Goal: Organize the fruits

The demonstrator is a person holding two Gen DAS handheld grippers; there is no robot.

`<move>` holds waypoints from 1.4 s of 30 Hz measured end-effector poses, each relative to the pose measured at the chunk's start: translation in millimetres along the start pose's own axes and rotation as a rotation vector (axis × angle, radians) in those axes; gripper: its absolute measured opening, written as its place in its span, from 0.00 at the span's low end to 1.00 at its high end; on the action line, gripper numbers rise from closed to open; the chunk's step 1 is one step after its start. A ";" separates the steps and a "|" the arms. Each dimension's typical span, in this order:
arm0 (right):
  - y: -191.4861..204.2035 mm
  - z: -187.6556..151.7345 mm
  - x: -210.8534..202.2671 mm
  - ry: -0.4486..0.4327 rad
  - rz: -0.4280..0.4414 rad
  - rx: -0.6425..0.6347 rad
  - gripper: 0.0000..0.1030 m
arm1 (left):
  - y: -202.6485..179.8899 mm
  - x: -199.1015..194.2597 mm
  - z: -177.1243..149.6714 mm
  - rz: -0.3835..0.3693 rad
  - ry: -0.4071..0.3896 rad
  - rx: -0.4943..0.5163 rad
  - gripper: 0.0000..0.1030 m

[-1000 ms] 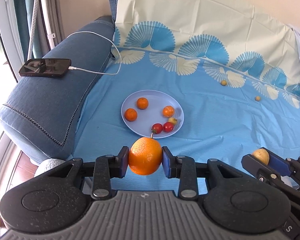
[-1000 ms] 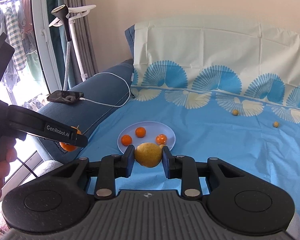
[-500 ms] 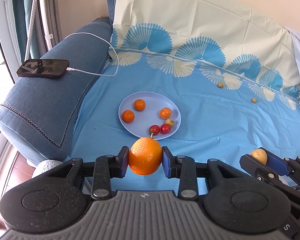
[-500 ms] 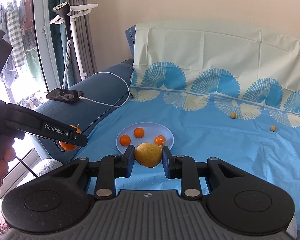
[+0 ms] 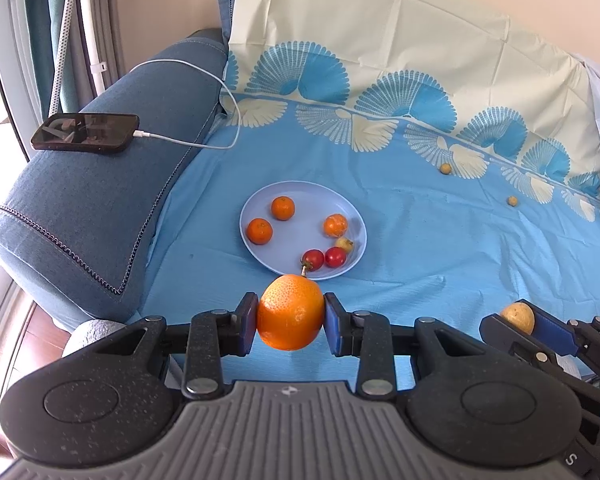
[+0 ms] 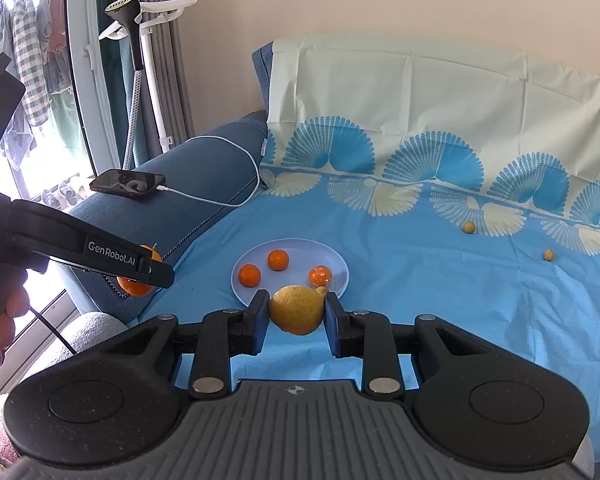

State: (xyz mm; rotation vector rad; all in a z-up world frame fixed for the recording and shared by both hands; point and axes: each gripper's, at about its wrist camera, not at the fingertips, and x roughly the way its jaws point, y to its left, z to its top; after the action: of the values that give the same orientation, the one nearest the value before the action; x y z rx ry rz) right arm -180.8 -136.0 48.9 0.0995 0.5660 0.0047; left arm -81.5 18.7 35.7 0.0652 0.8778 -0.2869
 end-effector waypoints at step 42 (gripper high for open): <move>-29.3 33.6 188.6 0.152 0.034 0.028 0.29 | 13.5 182.7 95.5 -0.015 0.121 -0.026 0.37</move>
State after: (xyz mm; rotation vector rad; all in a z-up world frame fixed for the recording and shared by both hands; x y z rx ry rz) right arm -4.2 -162.3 -26.6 0.1363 0.7168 0.0376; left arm 103.9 -25.3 -44.0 0.0529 1.0027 -0.2875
